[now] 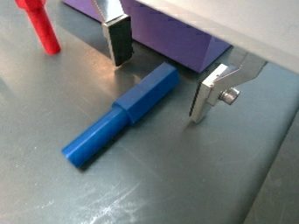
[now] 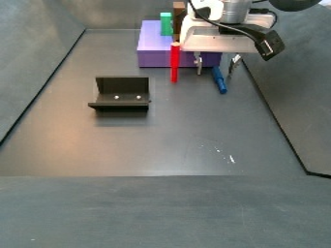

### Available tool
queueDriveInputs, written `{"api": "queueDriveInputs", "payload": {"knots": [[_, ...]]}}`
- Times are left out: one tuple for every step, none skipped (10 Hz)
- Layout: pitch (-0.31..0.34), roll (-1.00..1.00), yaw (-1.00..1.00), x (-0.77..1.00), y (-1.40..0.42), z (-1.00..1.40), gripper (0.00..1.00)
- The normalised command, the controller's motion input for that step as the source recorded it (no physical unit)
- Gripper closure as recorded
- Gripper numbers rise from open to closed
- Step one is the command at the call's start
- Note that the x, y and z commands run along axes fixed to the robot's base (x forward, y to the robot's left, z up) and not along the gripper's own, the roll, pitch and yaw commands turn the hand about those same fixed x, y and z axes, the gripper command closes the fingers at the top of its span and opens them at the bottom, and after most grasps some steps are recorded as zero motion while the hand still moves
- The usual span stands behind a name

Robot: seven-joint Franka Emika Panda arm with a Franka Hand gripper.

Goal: Pick up the blue object. Move up. Place the blue object on the fixture. Regrasp the blue object. Move to above the board. Insert the blue object.
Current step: Pick up the blue object.

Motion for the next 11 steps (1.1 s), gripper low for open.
{"api": "queueDriveInputs", "payload": {"knots": [[-0.026, 0.23, -0.05, 0.0, 0.0, -0.11, 0.0], [-0.044, 0.17, -0.03, 0.0, 0.0, -0.18, 0.0], [-0.037, 0.13, -0.02, 0.0, 0.0, -0.15, 0.0], [0.0, 0.12, -0.01, 0.0, 0.0, -0.05, 0.0], [0.0, 0.09, 0.0, 0.0, -0.01, 0.0, 0.0], [0.0, 0.0, 0.0, 0.0, 0.0, 0.0, 0.0], [0.0, 0.0, 0.0, 0.0, 0.0, 0.0, 1.0], [0.0, 0.0, 0.0, 0.0, 0.0, 0.0, 1.0], [0.0, 0.0, 0.0, 0.0, 0.0, 0.0, 1.0], [0.0, 0.0, 0.0, 0.0, 0.0, 0.0, 1.0], [0.0, 0.0, 0.0, 0.0, 0.0, 0.0, 1.0]]}}
